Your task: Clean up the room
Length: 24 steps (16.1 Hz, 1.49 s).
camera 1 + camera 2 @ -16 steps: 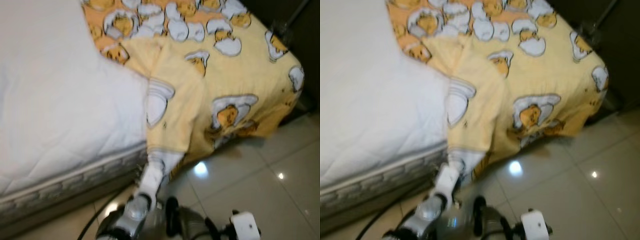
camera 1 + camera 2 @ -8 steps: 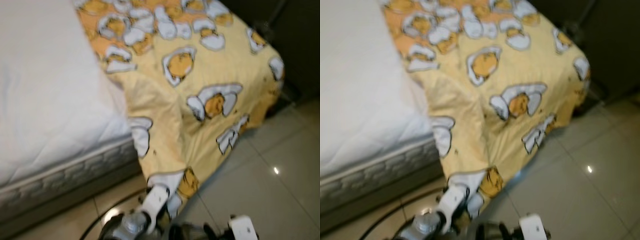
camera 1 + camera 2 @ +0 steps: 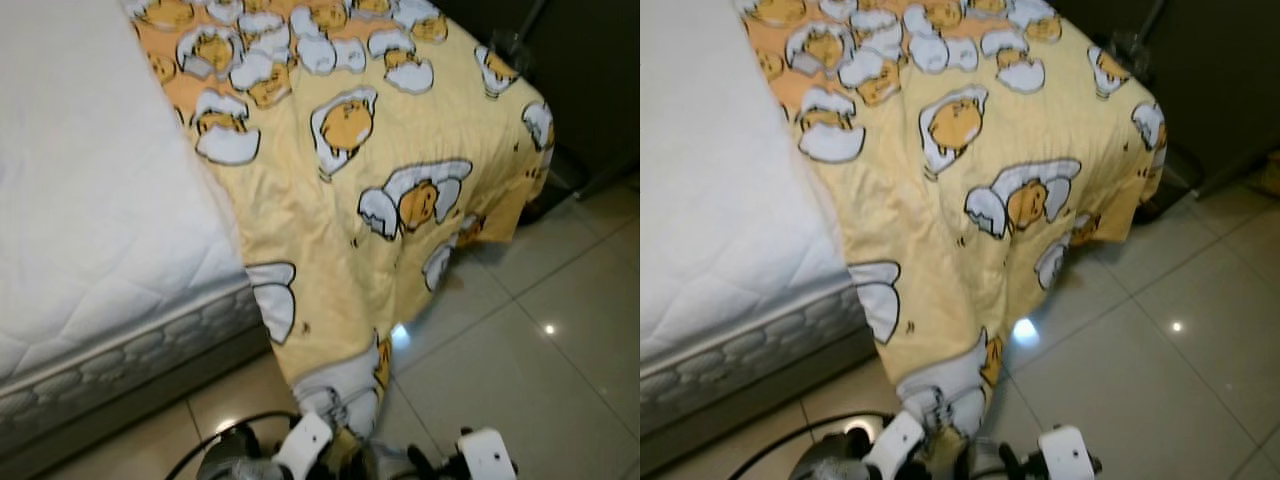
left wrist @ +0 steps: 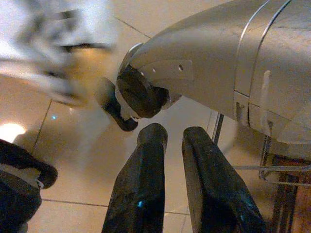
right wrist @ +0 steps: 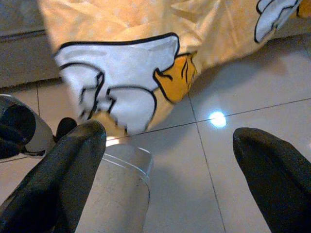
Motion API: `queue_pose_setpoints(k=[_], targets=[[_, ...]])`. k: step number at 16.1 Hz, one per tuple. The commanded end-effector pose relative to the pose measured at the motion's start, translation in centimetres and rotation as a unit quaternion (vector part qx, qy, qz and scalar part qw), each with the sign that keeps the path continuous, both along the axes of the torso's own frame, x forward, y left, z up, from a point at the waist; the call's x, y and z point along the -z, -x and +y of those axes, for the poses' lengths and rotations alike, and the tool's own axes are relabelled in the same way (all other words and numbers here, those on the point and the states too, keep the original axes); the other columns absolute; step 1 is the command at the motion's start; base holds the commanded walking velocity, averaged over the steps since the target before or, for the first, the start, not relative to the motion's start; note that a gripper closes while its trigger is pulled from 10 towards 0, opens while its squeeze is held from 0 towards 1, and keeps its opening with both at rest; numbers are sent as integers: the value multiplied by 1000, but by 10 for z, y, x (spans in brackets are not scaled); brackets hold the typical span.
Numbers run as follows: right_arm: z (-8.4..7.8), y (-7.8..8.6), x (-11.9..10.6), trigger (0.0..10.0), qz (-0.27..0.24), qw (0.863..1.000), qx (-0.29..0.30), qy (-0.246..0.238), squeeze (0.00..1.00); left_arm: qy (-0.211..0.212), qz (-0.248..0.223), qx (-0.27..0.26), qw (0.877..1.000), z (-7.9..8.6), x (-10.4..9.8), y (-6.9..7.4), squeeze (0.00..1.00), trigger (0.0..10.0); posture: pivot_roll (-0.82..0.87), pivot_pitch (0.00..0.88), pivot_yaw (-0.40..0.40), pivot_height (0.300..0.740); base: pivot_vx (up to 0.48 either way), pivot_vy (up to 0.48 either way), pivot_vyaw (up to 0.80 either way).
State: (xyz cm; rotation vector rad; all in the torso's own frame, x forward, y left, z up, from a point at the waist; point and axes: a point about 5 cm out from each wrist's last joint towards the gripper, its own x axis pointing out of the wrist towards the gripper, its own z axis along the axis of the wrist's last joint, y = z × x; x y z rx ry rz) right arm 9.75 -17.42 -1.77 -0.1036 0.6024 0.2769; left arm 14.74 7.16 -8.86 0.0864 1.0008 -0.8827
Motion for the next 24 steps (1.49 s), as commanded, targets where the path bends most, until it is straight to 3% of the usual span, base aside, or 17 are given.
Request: queue_pose_setpoints(k=[1, 3, 7, 8, 9, 10, 11, 13, 14, 15, 16, 18, 19, 21, 22, 23, 24], targets=[[-4, 6, 3, 10000, 18, 1000, 0, 5, 0, 108, 7, 46, 993, -86, -16, 36, 0, 10000, -202, 196, -94, 740, 0, 0, 0], [-5, 4, 4, 10000, 16, 1000, 0, 5, 0, 107, -31, 53, 992, -88, -20, 29, 0, 10000, -199, 188, -91, 740, 0, 0, 0], [-10, -11, 2, 10000, -12, 1000, 21, 20, 0, 115, -77, -5, 990, -83, -30, -1, 0, 10000, -191, 165, -76, 740, -78, 0, 0], [-18, -36, -17, 10000, -88, 992, 79, 35, 0, 91, -169, -64, 979, -67, -44, -38, 878, 10000, -182, 138, -61, 740, 0, 0, 0], [-22, -55, -33, 10000, -137, 983, 119, 35, 0, 85, -241, -108, 961, -54, -62, -68, 1000, 10000, -176, 117, -51, 740, 0, 0, 0], [-22, -73, -48, 10000, -173, 975, 138, 24, 0, 100, -299, -150, 937, -43, -85, -96, 1000, 10000, -165, 80, -35, 740, 0, 0, 0], [-24, -88, -65, 10000, -212, 964, 159, 13, 1000, 121, -358, -189, 906, -31, -116, -121, 1000, 10000, -152, 51, -27, 740, 0, 0, 0], [-25, -103, -81, 10000, -256, 951, 175, -5, 1000, 149, -424, -221, 865, -19, -156, -142, 1000, 10000, -133, 0, -8, 740, 0, 0, 0], [-25, -106, -83, 10000, -264, 948, 176, -3, 1000, 151, -438, -225, 857, -16, -164, -146, 1000, 10000, -125, 0, 3, 740, 0, 0, 0], [-27, -109, -88, 10000, -281, 942, 185, 6, 1000, 159, -465, -238, 838, -8, -180, -148, 1000, 10000, -113, 0, 15, 740, 0, 0, 0], [-28, -109, -90, 10000, -293, 937, 188, 17, 1000, 162, -472, -245, 831, 1, -185, -149, 1000, 10000, -107, 0, 24, 740, 0, 0, 0], [-27, -109, -83, 10000, -279, 940, 196, 26, 1000, 151, -453, -260, 840, 10, -180, -153, 1000, 10000, -100, 0, 34, 740, 0, -480, -259], [-24, -114, -71, 10000, -256, 945, 204, 26, 1000, 135, -435, -262, 851, 9, -175, -162, 1000, 10000, -104, 0, 47, 740, 0, -472, -731], [-21, -119, -70, 10000, -257, 944, 204, 23, 1000, 128, -432, -251, 857, 7, -176, -167, 1000, 10000, -108, 0, 59, 740, 0, -469, -728], [-21, -121, -68, 10000, -256, 944, 209, 23, 1000, 119, -426, -250, 861, 8, -174, -169, 0, 10000, -113, 0, 66, 740, 0, -412, -719], [-23, -120, -66, 10000, -253, 944, 211, 23, 1000, 94, -421, -254, 866, 12, -168, -170, 0, 10000, -115, 0, 69, 740, 0, 0, -719], [-22, -120, -62, 10000, -248, 948, 199, 30, 1000, 96, -416, -270, 863, 17, -165, -171, 0, 10000, -118, 0, 71, 740, 0, 0, -738]])
